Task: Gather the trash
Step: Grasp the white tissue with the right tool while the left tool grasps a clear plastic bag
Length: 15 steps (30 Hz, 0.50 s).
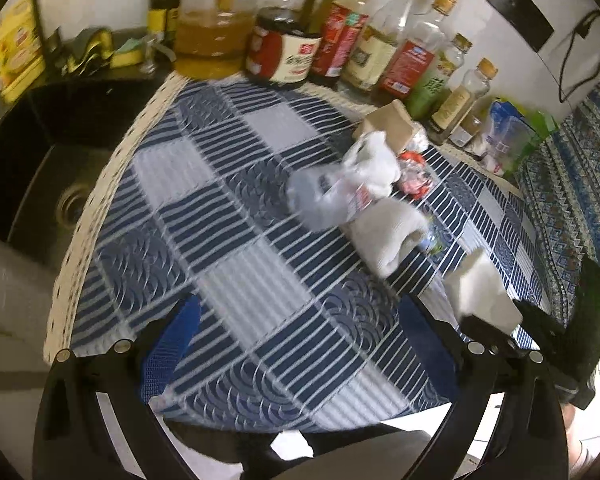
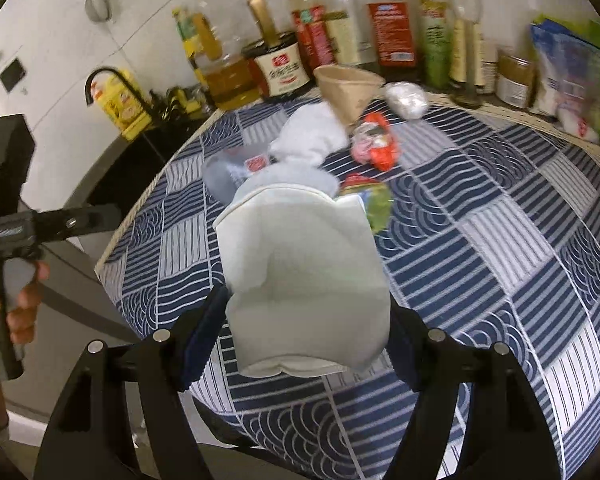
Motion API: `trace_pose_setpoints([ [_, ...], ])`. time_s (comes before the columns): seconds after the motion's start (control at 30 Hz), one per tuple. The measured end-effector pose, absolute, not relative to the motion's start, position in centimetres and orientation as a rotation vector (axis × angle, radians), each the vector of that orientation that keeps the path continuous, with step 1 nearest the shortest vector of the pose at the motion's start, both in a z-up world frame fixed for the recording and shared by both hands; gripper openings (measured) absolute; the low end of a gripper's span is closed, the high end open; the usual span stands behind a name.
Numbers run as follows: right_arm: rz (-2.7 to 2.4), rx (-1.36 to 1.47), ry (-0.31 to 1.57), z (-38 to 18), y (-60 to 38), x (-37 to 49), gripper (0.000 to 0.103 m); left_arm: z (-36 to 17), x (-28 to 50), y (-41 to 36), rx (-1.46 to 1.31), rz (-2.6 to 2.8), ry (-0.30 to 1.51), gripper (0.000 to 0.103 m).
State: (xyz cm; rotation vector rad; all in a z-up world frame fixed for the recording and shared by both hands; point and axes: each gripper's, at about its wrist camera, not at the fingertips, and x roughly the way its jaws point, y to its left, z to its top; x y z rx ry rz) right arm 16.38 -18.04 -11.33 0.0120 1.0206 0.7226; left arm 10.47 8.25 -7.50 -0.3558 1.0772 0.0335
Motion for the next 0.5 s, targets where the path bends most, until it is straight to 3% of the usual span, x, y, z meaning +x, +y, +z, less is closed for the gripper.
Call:
trace_pose_setpoints([
  [0.5,0.608,0.092,1.009,-10.2,-23.6,17.7,0.072,-8.9,20.1,7.2,-0.380,0.028,1.166,0.096],
])
